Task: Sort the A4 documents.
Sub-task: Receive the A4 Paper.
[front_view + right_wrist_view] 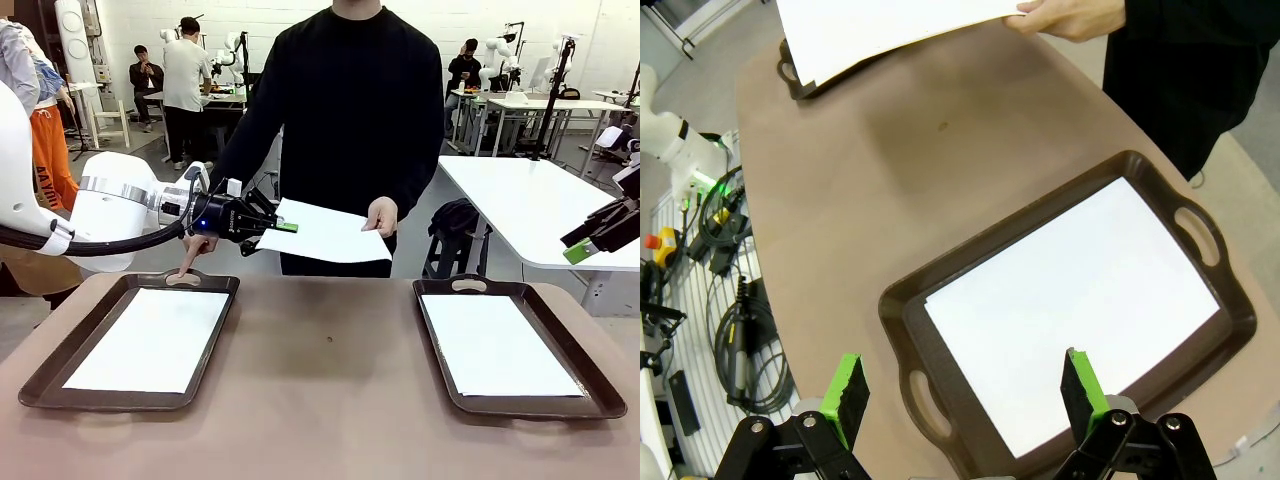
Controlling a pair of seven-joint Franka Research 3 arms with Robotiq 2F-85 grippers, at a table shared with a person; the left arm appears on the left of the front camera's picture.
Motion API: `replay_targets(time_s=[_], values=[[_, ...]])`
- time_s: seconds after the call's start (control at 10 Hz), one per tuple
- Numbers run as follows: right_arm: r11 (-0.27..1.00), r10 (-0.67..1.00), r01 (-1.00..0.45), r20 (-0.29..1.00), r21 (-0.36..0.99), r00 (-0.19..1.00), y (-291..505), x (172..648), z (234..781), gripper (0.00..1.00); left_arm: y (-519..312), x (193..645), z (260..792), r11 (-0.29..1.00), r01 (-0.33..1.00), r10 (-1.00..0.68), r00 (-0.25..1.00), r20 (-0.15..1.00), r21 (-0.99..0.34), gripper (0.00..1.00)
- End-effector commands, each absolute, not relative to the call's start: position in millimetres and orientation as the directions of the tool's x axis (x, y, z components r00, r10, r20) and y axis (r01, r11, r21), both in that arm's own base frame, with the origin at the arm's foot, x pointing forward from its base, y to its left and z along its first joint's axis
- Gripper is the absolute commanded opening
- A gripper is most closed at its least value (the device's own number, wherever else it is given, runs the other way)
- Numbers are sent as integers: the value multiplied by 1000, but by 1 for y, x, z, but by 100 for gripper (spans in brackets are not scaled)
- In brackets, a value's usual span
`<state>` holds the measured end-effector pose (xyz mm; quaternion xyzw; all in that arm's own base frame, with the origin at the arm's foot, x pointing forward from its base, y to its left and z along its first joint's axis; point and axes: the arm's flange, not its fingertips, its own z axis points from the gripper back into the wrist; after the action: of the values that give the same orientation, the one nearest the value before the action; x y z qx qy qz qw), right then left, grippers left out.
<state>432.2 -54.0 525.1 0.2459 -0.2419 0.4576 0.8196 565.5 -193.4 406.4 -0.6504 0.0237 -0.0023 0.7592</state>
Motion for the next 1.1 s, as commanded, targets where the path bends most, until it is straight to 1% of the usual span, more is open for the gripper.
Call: replay_targets(time_s=[0.0,0.2,0.4,0.5,1.0], values=[[467,633,-867,619,174,465,-54,433,524,100,-194,566,407,160,-13,-16,1000,-16,-987,0],[467,633,-867,619,174,465,-54,433,524,100,-194,564,406,159,-19,-15,1000,-21,-987,0],[467,633,-867,619,174,465,-54,433,524,100,-191,562,408,161,-65,2,998,-66,-985,0],[467,633,-867,619,174,465,-54,433,524,100,-192,566,406,160,-28,-25,999,-32,-987,0],[467,633,-867,619,174,465,-54,433,524,100,-192,566,406,160,-28,-25,999,-32,-987,0]])
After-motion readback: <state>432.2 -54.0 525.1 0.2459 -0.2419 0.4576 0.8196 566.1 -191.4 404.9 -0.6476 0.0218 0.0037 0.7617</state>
